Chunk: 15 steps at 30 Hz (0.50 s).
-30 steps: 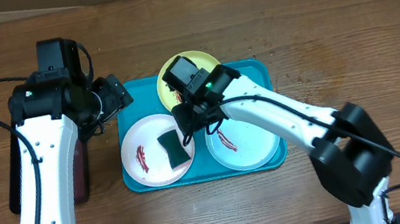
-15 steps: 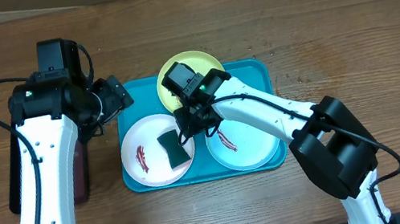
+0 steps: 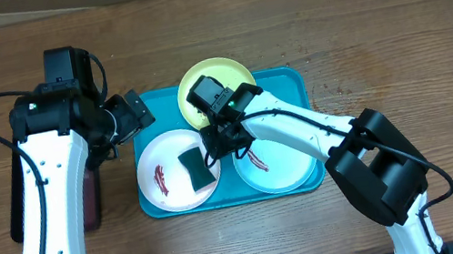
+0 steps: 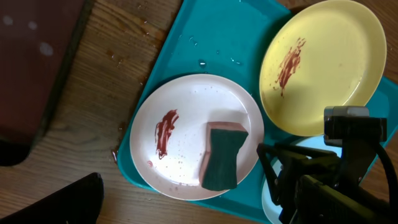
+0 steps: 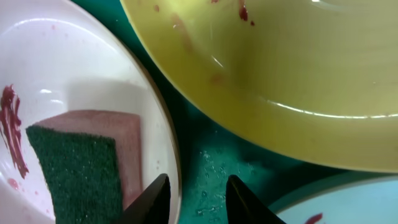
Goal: Clean dirty plates on tray and stack at the side
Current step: 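Regrasp the sponge on the white plate with the left gripper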
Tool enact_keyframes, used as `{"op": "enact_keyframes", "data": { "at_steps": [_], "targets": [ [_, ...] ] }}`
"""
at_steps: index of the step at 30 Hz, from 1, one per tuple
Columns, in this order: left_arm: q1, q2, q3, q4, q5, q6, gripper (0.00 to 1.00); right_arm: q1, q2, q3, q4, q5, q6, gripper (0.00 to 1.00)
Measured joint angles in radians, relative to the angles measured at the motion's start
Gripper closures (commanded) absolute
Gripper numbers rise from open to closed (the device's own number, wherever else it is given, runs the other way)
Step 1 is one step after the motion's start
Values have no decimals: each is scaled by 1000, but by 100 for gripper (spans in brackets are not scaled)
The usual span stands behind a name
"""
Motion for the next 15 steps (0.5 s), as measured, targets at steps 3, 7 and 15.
{"op": "enact_keyframes", "data": {
  "at_steps": [3,7,15],
  "targets": [
    [0,0,-18,-1,0,0,7,0,0,-19,34,0,9,71],
    [0,0,-80,16,1,1,11,0,0,-40,43,-1,16,71],
    [0,3,-210,128,72,51,21,0,0,-45,66,-1,31,77]
  ]
}}
